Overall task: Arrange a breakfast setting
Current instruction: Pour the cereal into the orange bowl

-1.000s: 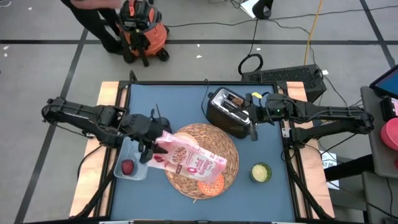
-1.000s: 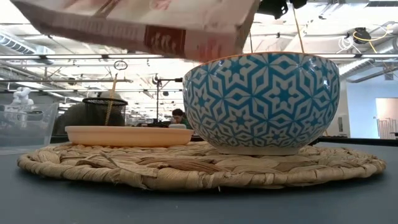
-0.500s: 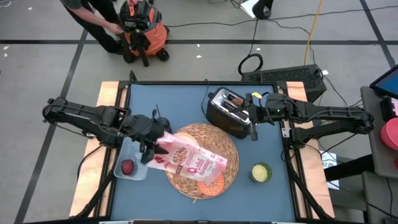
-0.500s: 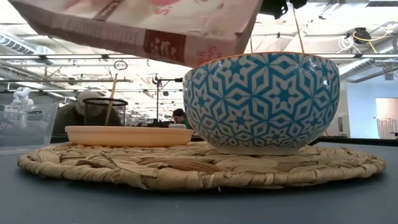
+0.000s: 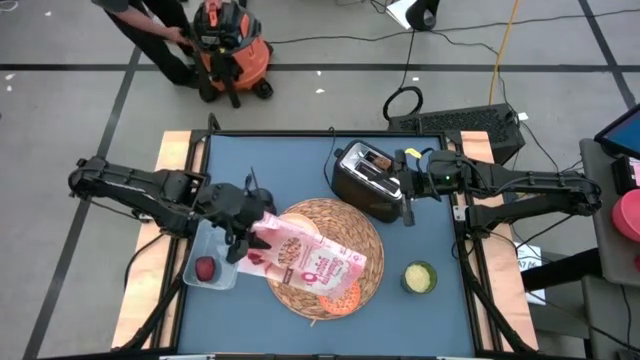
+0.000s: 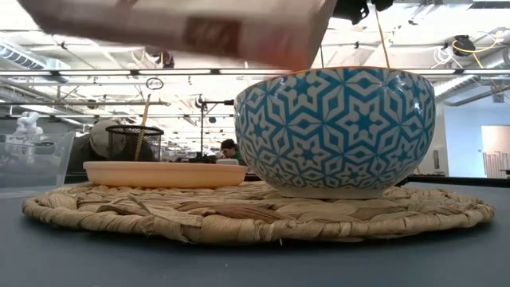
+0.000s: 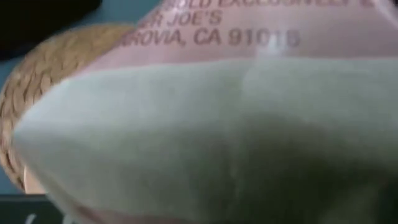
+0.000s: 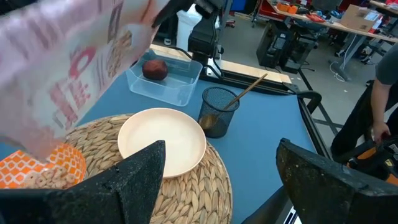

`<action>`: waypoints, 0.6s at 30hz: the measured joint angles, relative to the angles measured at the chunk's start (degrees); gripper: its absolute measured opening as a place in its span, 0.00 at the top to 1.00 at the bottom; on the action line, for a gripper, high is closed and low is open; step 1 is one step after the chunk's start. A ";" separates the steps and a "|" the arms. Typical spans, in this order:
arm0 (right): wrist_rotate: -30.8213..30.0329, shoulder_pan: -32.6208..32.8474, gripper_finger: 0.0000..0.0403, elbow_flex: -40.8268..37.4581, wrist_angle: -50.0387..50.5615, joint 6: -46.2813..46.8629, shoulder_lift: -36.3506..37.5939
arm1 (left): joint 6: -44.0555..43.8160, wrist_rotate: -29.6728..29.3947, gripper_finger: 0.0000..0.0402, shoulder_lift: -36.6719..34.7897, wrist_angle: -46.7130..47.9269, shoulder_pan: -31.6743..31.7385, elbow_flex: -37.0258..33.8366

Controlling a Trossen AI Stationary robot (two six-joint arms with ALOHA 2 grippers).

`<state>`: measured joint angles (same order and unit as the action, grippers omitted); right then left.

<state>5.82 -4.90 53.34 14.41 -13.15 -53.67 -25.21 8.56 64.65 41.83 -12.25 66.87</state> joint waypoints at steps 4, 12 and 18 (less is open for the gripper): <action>0.00 0.01 0.27 0.00 -0.01 0.00 0.00 | 1.36 -1.55 0.59 -0.31 0.63 -0.58 0.04; 0.00 -0.01 0.27 0.00 -0.02 0.00 0.00 | 1.22 -1.56 0.59 -0.28 1.25 -0.25 0.04; 0.00 0.00 0.27 0.00 -0.02 0.00 0.00 | 2.05 -0.62 0.59 0.94 1.82 -0.39 0.04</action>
<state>5.82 -4.90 53.34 14.39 -13.15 -53.67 -23.16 7.94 65.59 43.65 -12.64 66.92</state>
